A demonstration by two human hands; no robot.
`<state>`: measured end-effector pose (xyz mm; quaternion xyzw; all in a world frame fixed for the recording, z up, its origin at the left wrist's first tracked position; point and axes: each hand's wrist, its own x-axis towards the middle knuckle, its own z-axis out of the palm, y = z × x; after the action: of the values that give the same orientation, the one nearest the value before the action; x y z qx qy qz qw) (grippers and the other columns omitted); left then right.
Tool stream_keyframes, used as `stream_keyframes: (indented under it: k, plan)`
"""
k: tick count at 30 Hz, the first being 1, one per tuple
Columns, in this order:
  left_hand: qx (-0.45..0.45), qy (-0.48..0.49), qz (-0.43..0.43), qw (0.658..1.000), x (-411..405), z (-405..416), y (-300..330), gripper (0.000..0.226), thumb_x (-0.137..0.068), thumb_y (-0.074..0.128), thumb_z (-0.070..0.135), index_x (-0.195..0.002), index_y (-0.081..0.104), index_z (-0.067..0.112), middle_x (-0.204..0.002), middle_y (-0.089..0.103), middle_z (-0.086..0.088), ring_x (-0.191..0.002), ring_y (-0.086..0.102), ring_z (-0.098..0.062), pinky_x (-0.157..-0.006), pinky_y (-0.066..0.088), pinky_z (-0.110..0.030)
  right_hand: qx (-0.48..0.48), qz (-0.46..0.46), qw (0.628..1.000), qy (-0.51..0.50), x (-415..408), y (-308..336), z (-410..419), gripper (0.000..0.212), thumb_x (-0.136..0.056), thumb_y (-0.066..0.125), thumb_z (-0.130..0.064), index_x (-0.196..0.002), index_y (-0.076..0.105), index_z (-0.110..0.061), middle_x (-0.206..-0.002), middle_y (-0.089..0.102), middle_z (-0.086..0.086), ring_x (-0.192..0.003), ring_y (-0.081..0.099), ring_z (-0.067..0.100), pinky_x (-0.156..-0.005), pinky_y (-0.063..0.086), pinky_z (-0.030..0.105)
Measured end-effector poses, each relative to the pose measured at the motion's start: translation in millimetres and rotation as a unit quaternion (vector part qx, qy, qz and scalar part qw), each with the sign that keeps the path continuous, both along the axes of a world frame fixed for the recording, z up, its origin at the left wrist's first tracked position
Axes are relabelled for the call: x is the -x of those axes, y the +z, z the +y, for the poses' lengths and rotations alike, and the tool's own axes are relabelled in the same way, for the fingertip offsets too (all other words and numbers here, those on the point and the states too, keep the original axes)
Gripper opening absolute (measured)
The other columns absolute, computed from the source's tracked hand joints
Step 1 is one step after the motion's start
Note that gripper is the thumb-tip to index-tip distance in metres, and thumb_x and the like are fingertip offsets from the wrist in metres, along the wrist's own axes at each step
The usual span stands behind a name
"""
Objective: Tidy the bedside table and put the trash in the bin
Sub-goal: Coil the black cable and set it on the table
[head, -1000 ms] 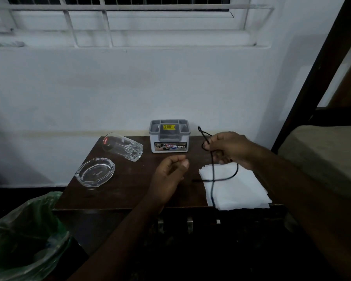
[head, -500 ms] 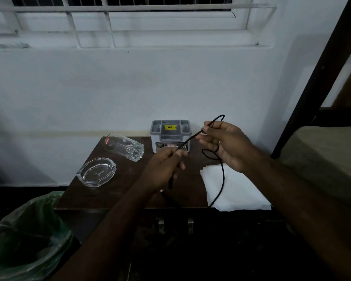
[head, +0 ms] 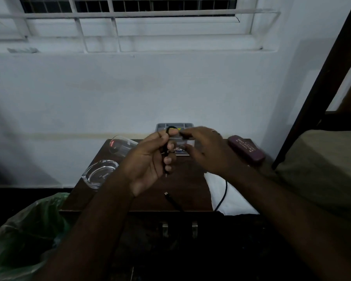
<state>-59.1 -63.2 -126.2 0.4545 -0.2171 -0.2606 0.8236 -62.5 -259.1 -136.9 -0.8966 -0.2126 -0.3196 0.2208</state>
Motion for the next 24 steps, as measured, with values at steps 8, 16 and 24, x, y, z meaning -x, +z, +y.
stream_keyframes:
  k: [8, 16, 24]
  plan:
    - [0.12, 0.207, -0.021, 0.971, -10, 14, 6, 0.017, -0.102, 0.044, 0.021, -0.108, 0.06, 0.016, -0.091, 0.075, 0.005, -0.069, 0.067, -0.011, -0.058, 0.055, -0.025, -0.064, 0.199, 0.97, 0.127, 15, 2, 38, 0.016, -0.091, 0.063, -0.027, -0.104, 0.064, -0.017, -0.085, 0.067, 0.001, -0.076, 0.064, 0.015, -0.071, 0.053, 0.042]
    - [-0.052, 0.381, -0.2, 0.901, -11, 21, 14, 0.016, -0.101, 0.047, 0.007, -0.115, 0.056, 0.008, -0.117, 0.07, -0.006, -0.109, 0.069, -0.016, -0.088, 0.055, -0.026, -0.083, 0.254, 0.939, 0.215, 26, 22, 58, 0.014, -0.094, 0.06, -0.021, -0.09, 0.059, -0.034, -0.069, 0.053, -0.008, -0.058, 0.049, 0.003, -0.056, 0.043, 0.02]
    - [-0.298, 0.334, -0.4, 0.8, 7, 27, 13, 0.02, -0.103, 0.042, 0.008, -0.114, 0.06, 0.008, -0.094, 0.07, -0.001, -0.08, 0.067, -0.005, -0.07, 0.044, -0.004, -0.154, 0.055, 0.977, 0.134, 6, 30, 49, 0.007, -0.089, 0.064, -0.013, -0.089, 0.071, -0.013, -0.075, 0.067, -0.012, -0.068, 0.059, -0.006, -0.063, 0.039, 0.004]
